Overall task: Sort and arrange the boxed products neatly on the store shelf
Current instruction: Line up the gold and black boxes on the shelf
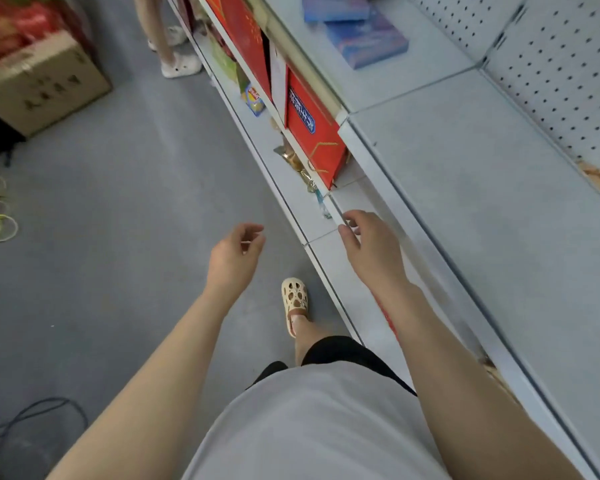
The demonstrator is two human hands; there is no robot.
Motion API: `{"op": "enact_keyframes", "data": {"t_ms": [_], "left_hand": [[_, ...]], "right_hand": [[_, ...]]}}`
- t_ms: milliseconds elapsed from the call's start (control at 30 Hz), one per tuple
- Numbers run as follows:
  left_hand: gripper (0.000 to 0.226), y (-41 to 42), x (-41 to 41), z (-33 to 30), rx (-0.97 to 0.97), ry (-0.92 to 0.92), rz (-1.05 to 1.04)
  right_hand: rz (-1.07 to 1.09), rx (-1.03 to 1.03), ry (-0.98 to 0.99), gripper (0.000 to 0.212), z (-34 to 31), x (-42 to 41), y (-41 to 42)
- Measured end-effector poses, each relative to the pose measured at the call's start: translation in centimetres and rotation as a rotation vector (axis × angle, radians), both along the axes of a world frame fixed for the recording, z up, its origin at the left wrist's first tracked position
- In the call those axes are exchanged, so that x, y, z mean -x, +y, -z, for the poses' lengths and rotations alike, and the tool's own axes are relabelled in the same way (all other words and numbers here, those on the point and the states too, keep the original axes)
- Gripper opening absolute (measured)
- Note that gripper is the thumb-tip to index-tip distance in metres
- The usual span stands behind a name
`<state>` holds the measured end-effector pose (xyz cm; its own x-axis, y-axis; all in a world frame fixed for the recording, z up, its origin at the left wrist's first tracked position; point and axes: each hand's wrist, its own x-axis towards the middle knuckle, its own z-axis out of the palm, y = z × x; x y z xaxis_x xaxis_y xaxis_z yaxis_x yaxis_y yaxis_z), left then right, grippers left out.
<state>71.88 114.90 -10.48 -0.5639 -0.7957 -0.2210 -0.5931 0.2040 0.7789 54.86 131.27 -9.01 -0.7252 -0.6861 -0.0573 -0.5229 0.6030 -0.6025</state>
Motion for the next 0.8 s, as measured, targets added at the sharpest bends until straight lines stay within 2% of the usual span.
{"op": "enact_keyframes", "data": {"t_ms": [267, 433, 600, 800], "left_hand": [[0.017, -17.4, 9.9, -1.3, 0.031, 0.001, -0.029], [0.017, -28.2, 16.9, -3.6, 0.118, 0.049, 0.028], [0.018, -39.1, 25.1, -4.7, 0.141, 0.105, 0.189], [0.022, -50.8, 34.6, -7.0, 0.247, 0.136, 0.456]], "right_hand": [[-0.066, 0.027, 0.017, 0.031, -2.0, 10.8, -18.4], [-0.02, 0.075, 0.132, 0.03, -5.4, 17.8, -29.6], [0.108, 0.096, 0.216, 0.032, -6.8, 24.6, -38.6], [0.283, 0.018, 0.264, 0.035, -8.0, 30.9, -47.1]]}}
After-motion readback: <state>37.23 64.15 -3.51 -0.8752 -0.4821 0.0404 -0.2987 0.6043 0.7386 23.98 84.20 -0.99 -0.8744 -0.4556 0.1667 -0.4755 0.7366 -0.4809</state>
